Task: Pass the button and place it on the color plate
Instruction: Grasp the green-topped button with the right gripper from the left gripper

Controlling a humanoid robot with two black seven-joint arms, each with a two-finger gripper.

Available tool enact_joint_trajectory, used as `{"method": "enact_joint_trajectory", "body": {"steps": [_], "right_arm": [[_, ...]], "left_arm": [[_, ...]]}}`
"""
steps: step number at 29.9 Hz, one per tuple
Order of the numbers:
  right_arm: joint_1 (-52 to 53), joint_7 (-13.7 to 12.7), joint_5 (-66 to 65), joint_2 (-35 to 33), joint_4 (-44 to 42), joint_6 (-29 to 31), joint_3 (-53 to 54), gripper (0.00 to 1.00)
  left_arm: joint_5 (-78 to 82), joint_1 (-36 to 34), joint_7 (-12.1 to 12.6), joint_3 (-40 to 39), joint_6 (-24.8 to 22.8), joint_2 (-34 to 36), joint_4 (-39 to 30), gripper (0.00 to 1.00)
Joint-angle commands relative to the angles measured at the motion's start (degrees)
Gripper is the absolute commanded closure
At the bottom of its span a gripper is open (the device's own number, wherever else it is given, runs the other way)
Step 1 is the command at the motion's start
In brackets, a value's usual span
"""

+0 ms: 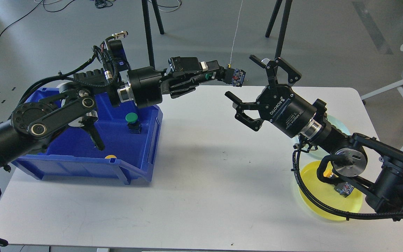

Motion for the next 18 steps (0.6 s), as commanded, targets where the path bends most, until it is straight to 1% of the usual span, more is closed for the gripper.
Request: {"method": "enact_joint_trajectory", "body": {"steps": [1,3,6,7,9,11,14,18], "right_arm": [[0.0,0.0,0.0,0.6,-0.5,-0.2,0.0,0.16],[-0.2,0.0,0.0,0.9,-0.6,-0.1,0.0,0.25],[-0.4,0.0,-0.1,0.9,-0.9,0.2,-0.2,0.48],[-0.5,0.0,-0.2,0.9,-1.0,0.3,-0.3,0.54],[-0.5,0.1,-0.2,0.9,-1.0,0.3,-0.3,0.62],[-0.3,0.1,-0.2,0.9,-1.2,0.3,-0.2,0.78],[-0.2,0.1,-0.1,0.9,-1.8,0.3,-0.2,0.90],[0.0,0.1,0.0,0.8,-1.8,0.3,-0.2,0.96]], "left_arm": [[-0.1,0.0,0.0,0.0,0.0,0.0,0.0,0.94],[-0.1,0.0,0.0,0.0,0.0,0.1,0.0,0.94],[-0.1,0.0,0.0,0.0,0.0,0.1,0.0,0.94],[-0.1,0.0,0.0,0.0,0.0,0.1,0.1,0.94],[-0.1,0.0,0.0,0.0,0.0,0.1,0.2,0.93],[0.0,0.0,0.0,0.0,0.0,0.1,0.2,0.93],[-0.1,0.0,0.0,0.0,0.0,0.1,0.2,0.93],[-0.1,0.1,0.0,0.0,0.0,0.1,0.2,0.90]]}}
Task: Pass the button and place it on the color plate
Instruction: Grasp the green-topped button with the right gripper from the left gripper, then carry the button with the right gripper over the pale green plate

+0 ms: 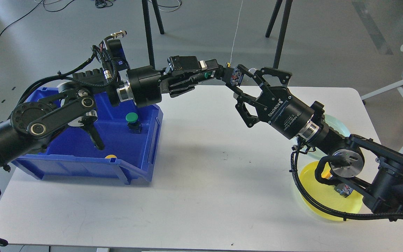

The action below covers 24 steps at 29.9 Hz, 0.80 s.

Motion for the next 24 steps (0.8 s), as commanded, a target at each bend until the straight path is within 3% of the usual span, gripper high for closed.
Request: {"method": "enact_joint_trajectory", "body": {"steps": [1,3,6,14,18,21,24], "right_arm": [[0.1,0.0,0.1,-0.2,0.0,0.0,0.1,0.96],[0.1,0.0,0.1,-0.3,0.0,0.0,0.1,0.97],[0.1,0.0,0.1,-0.4,0.2,0.0,0.1,0.99],[-2.0,-0.1,0.1,-1.2,0.4,0.0,0.2,0.99],[-5.2,0.1,0.1,-5.0,0.7,0.0,1.6,0.99],[-10.4,0.7,1.2,-8.4,0.0,0.0,6.5,0.99],[-18.6,0.1,7.0,-8.9,-2.3,-3.8,14.1,0.99]], "left_arm": [[0.0,0.0,0.0,0.0,0.0,-0.1,0.0,0.89],[0.0,0.1,0.0,-0.1,0.0,-0.2,0.0,0.79],[-0.2,0.1,0.0,-0.1,0.0,-0.4,0.0,0.36],[-0.1,0.1,0.0,-0.1,0.0,-0.5,0.1,0.32],[-0.1,0.1,0.0,-0.2,0.0,-0.4,0.2,0.31],[-0.2,0.2,0.0,-0.4,0.0,-0.4,0.2,0.30],[-0.2,0.2,0.0,-0.4,0.0,-0.4,0.3,0.30]]}}
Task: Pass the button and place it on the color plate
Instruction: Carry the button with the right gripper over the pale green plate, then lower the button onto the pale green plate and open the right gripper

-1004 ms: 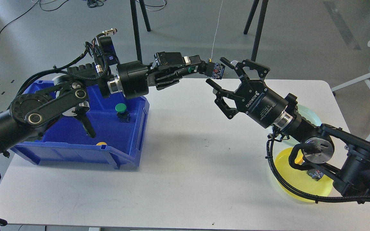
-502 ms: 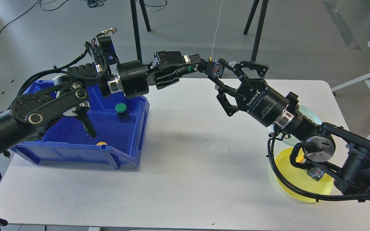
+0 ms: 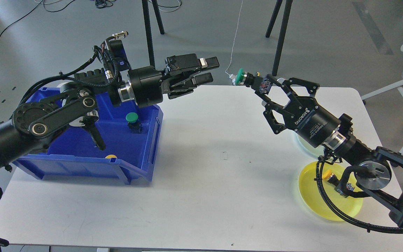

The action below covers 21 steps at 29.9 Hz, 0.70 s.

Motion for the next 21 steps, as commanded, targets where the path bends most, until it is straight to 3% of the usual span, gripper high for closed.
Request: {"method": "enact_joint_trajectory", "body": {"steps": [1,7,10,14,17,19,21], "right_arm": [[-8.5,-0.7,5.6,-0.7,-3.3,-4.7,7.5,0.99],[-11.7,-1.3,6.5,-0.3,-9.2,-16.7,7.8,0.99],[-12.3,-4.2,6.5,0.2,-12.0,-20.0,7.9,0.99],[-11.4,-12.3,6.4,5.5,-17.7,-24.3,8.3,0.98],[-9.6,-13.2,6.4,8.2,-20.4,-24.4,8.6,0.97],[-8.9,-13.2,6.4,8.6,-20.9,-24.5,8.6,0.91],[-8.6,-13.1,6.4,8.8,-20.9,-24.9,8.9,0.78]], "left_arm": [[0.0,0.1,0.0,-0.1,0.0,-0.1,0.2,0.30],[-0.3,0.1,0.0,0.0,0.0,-0.1,0.2,0.29],[-1.0,0.1,0.0,0.0,0.0,-0.1,0.2,0.29],[-1.1,0.1,0.0,-0.1,0.0,-0.1,0.2,0.29],[-1.6,0.1,0.0,-0.1,0.0,-0.1,0.2,0.29],[-1.7,0.1,0.0,0.0,0.0,-0.2,0.2,0.29],[-1.7,0.1,0.0,-0.1,0.0,-0.1,0.3,0.29]]}}
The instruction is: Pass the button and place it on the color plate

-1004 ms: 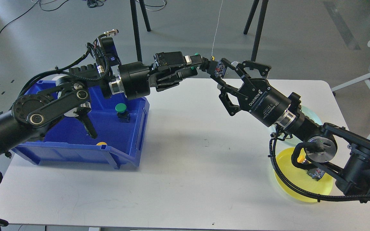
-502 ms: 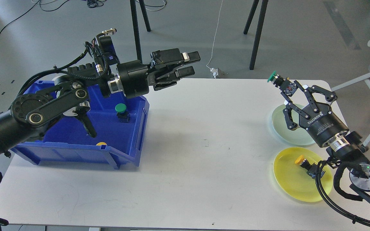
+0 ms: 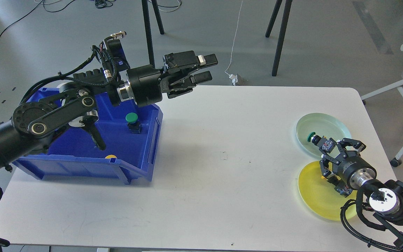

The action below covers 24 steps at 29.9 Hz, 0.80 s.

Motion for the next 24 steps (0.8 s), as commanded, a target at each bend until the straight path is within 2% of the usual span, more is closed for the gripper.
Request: {"method": "enact_joint_trajectory", "body": {"steps": [1,3,5,6,7,13,17,20,24], "right_arm": [[0.8,0.0,0.0,0.5,-0.5,-0.4,0.5,0.71],[0.8,0.1,0.1,0.6,-0.4,-0.4,1.2,0.54],[0.6,0.1,0.1,0.6,-0.4,-0.4,2.9,0.27],[0.5,0.1,0.1,0.7,-0.3,-0.3,3.7,0.07],[0.4,0.0,0.1,0.7,-0.2,0.0,4.3,0.01],[0.1,0.1,0.1,-0.6,3.4,1.1,6.2,0.01],[0.8,0.5,-1.0,-5.5,13.9,3.2,8.6,0.01],[3.6,2.0,-2.1,-9.5,23.2,9.6,9.8,0.01],[8.2,4.2,-2.2,-10.6,26.7,15.1,9.4,0.01]], "left_arm": [[-0.1,0.0,0.0,-0.1,0.0,0.0,0.0,0.29],[-0.1,0.0,0.0,-0.1,0.0,0.1,0.0,0.29],[-0.2,0.0,0.0,-0.1,0.0,0.1,0.0,0.29],[-0.2,0.0,0.0,-0.1,0.0,0.1,0.1,0.29],[-0.2,0.0,0.0,-0.1,0.0,0.1,0.1,0.29],[-0.8,0.0,0.0,-0.1,0.0,0.1,0.1,0.28],[-7.2,1.7,0.0,-1.6,0.0,1.0,1.3,0.24],[-17.1,6.7,0.0,-7.8,0.0,3.8,0.8,0.22],[-21.9,16.1,0.0,-19.9,0.0,5.9,-4.0,0.20]]}}
